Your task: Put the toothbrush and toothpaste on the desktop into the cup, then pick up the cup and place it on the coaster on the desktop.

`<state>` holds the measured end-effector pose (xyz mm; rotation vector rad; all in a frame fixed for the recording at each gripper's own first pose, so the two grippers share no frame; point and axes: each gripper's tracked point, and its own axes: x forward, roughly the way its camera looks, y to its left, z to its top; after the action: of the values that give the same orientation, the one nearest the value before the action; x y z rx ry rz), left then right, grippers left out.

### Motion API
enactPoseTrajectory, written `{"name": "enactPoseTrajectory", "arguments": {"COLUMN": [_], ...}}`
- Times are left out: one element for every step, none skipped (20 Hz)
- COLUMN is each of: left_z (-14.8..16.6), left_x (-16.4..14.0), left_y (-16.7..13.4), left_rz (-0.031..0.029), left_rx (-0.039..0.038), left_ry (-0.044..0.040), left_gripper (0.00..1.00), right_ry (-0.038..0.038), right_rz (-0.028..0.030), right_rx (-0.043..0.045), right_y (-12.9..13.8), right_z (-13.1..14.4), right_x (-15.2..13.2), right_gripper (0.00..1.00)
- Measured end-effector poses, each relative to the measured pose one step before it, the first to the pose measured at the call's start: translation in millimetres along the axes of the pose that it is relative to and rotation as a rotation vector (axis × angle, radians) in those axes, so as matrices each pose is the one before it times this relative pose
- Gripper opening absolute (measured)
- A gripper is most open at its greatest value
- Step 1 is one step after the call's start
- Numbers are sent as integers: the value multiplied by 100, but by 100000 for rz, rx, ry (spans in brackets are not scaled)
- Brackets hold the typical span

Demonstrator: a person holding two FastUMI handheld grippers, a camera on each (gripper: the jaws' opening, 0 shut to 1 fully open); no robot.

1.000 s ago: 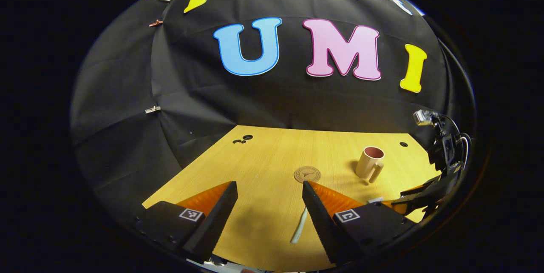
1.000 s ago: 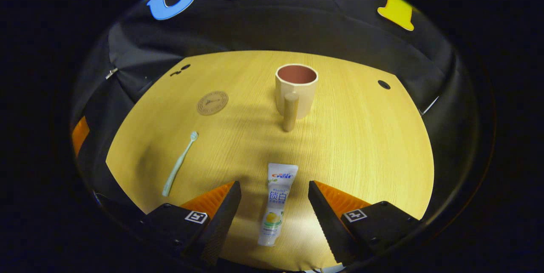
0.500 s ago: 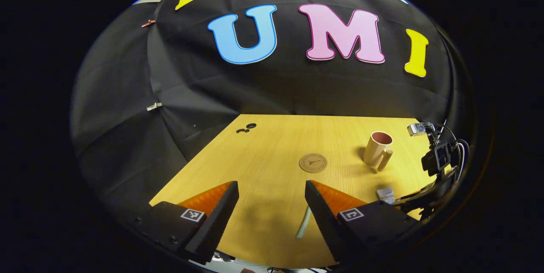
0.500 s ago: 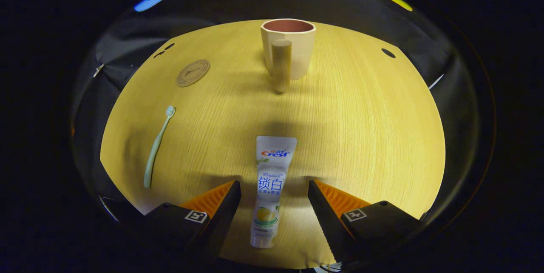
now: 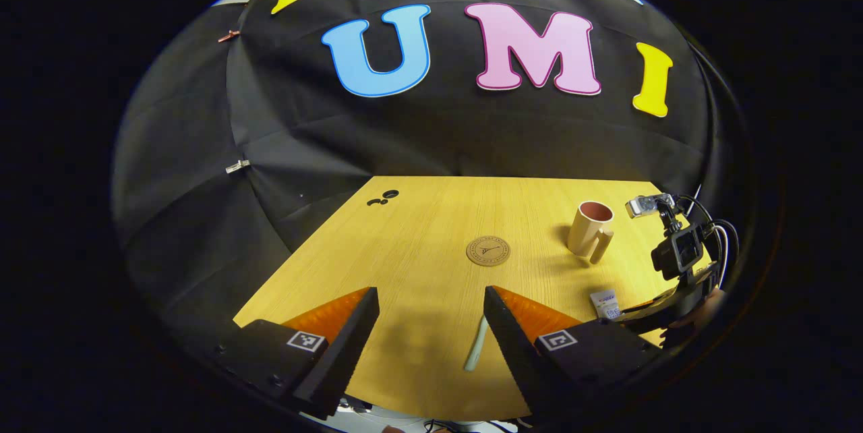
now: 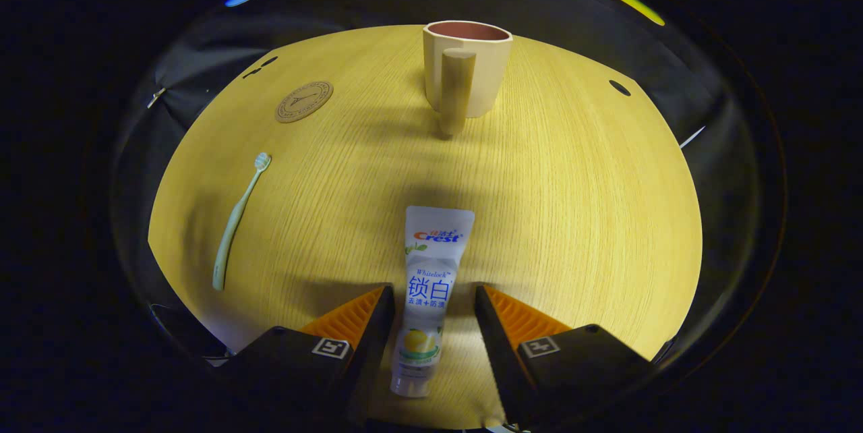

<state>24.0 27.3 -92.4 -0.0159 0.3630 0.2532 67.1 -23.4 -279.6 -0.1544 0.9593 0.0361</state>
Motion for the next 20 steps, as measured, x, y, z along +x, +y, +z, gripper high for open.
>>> {"name": "enactPoseTrajectory", "arguments": {"left_z": [-36,-181,-68,-200,-159,-177,-74,-171,-176,-357,-343,-264,-192,-255,-135,-129,-205,-259,-133,-114], "left_x": [-95,-213,-225,-156,-91,124,-7,-18,-1,-88,-63,-108,-78,-80,-96,-17,71,120,171,316], "left_y": [71,114,209,182,243,183,217,279,319,275,310,329,290,251,164,174,-106,3,-174,-371], "left_rz": [-10,-38,58,-60,154,65,-31,254,212,230,212,283,55,-135,-375,-674,-1263,-1416,-1823,-2332], "left_rx": [44,13,-220,-359,-556,-579,-513,-322,-208,-220,-270,-314,-246,-109,120,241,342,280,114,169], "left_ry": [-114,-205,-112,64,332,192,-84,-116,134,432,639,531,276,220,184,97,564,916,751,750], "left_gripper": [99,99,99,99,99,99,99,99,99,99,99,99,99,99,99,99,99,99,99,99], "right_ry": [-518,-62,149,561,994,113,479,-351,-570,-801,-772,-103,-578,-184,-1687,459,-854,814,-486,-1273], "right_rz": [-47,-132,-573,-373,-115,318,544,751,451,176,376,-35,196,126,176,104,469,76,533,-120], "right_rx": [121,259,721,1220,382,-288,-587,-1234,-1208,-913,-1030,-455,216,839,1603,1415,649,561,993,533], "right_y": [138,77,57,5,-57,-10,112,59,-5,13,142,-108,143,-26,-74,-28,-57,-84,15,-197], "right_z": [196,148,94,88,-158,115,-86,37,-26,59,69,16,-67,52,253,-183,100,-233,-20,226], "right_x": [118,108,31,-118,66,19,-78,68,23,-8,62,-17,-45,-94,-288,320,-209,-191,-381,-469], "right_gripper": [72,65,54,47,44,41,37,41,37,37,32,32,31,28,28,22,22,22,22,22]}}
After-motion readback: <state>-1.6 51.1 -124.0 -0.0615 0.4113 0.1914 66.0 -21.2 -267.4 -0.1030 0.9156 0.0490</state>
